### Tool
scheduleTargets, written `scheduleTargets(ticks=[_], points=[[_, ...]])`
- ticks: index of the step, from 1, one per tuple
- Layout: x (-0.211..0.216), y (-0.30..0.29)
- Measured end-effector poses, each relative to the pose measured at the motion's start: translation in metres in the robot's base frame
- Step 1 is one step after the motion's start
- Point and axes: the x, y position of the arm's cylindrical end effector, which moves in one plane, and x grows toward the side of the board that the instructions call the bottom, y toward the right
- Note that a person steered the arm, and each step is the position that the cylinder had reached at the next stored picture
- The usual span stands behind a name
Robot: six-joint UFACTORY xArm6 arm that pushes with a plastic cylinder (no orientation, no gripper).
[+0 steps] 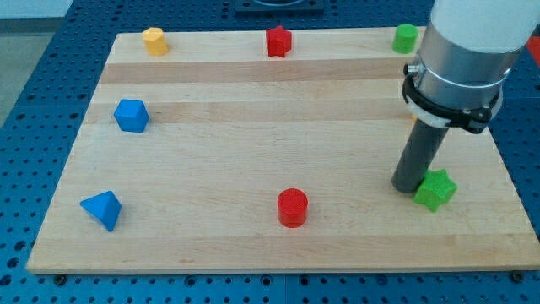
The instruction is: Move the green star a bit down
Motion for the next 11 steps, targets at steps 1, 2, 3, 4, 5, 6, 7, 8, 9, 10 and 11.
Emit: scheduleTargets(ticks=[1,2,3,4,5,6,7,8,9,10,11], points=[[0.0,0.014],[-0.003,0.025],[-0.013,0.026],[-0.028,0.026],[-0.029,0.043],[-0.029,0.062],[-0.029,0.064],[-0.024,0.064],[-0.017,0.064],[-0.014,0.064],[-0.011,0.064]])
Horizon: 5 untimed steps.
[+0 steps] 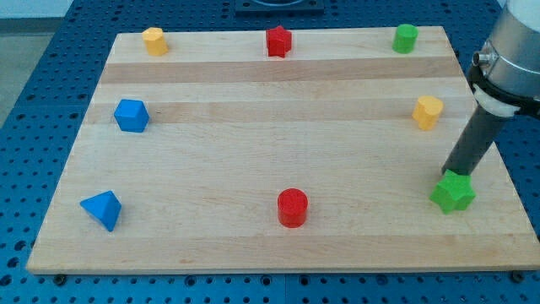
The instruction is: Move the green star a bit down
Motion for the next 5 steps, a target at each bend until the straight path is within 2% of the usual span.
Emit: scheduleTargets(ticks=[5], points=[[0.017,0.0]])
